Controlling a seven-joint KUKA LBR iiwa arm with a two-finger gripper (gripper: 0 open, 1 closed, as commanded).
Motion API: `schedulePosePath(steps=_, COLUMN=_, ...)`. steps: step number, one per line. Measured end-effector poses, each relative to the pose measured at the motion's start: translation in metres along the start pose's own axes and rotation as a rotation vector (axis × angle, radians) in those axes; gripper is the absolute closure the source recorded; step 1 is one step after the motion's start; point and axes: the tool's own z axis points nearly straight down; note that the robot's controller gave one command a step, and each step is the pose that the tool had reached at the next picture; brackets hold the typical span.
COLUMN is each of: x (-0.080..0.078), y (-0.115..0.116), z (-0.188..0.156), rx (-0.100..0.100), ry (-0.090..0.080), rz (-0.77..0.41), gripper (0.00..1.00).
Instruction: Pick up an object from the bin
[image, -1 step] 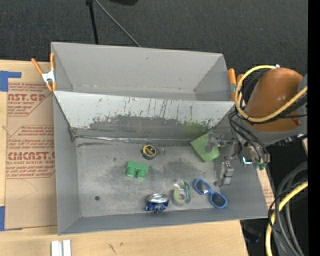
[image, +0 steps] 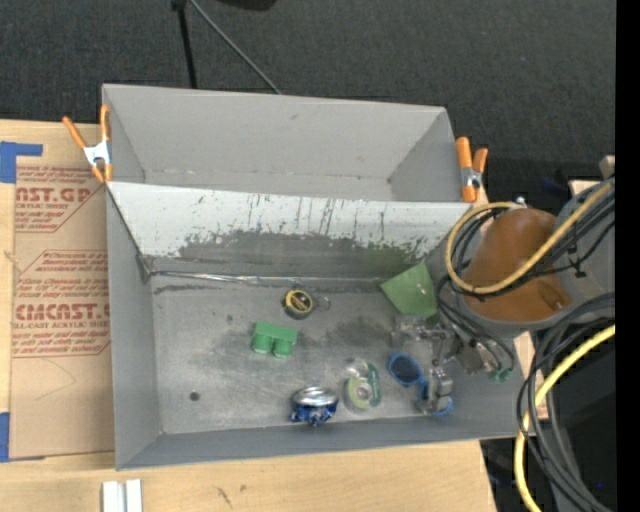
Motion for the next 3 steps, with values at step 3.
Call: schedulePosePath(steps=3, x=-0.011, y=0.001, z=-0.173, rx=0.007, ry=-0.017, rz=0.055, gripper=1.0)
